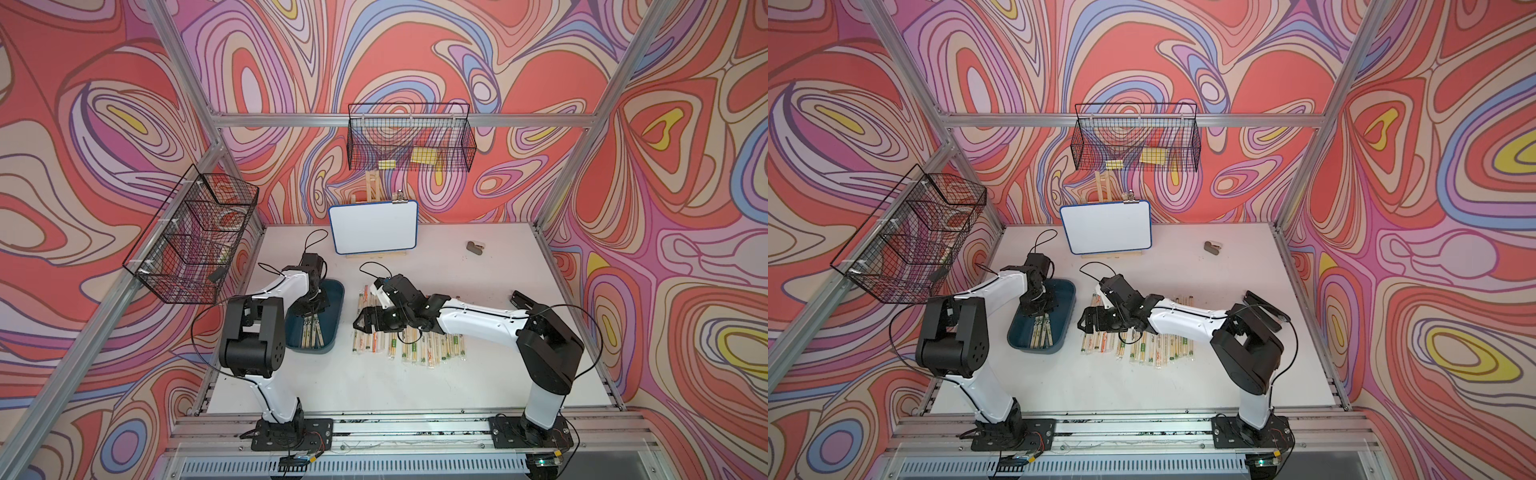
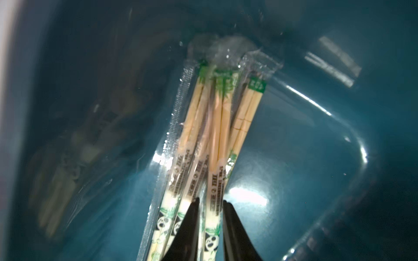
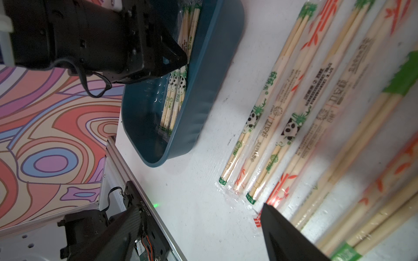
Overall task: Take the paired disposable chopsticks out of the storage box
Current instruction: Pick up the paired disposable chopsticks from the storage box.
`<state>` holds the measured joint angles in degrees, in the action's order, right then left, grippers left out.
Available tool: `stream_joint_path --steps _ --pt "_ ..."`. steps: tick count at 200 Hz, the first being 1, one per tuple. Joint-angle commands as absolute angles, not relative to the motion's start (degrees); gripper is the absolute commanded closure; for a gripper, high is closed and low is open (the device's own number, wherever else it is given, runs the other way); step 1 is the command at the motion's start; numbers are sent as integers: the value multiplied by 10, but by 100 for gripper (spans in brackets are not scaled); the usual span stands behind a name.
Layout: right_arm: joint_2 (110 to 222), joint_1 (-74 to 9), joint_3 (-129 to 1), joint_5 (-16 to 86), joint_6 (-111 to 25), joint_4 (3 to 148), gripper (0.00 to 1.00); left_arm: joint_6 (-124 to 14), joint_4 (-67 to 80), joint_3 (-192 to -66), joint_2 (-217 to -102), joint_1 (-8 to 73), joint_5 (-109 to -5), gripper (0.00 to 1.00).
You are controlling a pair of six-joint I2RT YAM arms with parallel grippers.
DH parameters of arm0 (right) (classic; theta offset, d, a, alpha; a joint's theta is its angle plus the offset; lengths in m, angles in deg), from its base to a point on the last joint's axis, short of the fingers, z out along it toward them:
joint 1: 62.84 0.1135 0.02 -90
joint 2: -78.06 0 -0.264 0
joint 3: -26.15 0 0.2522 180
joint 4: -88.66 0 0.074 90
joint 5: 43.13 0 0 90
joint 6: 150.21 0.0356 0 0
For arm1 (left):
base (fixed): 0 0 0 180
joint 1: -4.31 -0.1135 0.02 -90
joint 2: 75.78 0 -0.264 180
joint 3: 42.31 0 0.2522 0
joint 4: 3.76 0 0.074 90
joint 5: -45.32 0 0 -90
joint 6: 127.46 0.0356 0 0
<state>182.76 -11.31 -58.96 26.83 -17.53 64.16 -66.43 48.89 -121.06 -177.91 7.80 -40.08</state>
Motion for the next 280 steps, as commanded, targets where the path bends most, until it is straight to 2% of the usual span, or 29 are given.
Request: stream_joint_path --steps 1,24,59,177,228,280 --pt "1837 -110 -597 269 -183 645 11 -671 484 -1202 -1791 82 -402 77" --pt "1837 -110 -596 269 -184 645 11 -671 483 -1201 -1799 83 -402 77" --pt "1835 -110 -594 270 -184 646 11 -671 484 -1202 -1798 85 -401 82" --pt "1839 -110 -595 265 -181 652 11 -668 520 -1213 -1741 86 -393 92" --pt "1838 -110 -597 266 -182 650 11 -648 560 -1259 -1701 86 -389 97" --pt "1827 -110 -599 280 -191 635 11 -612 588 -1308 -1650 105 -424 97"
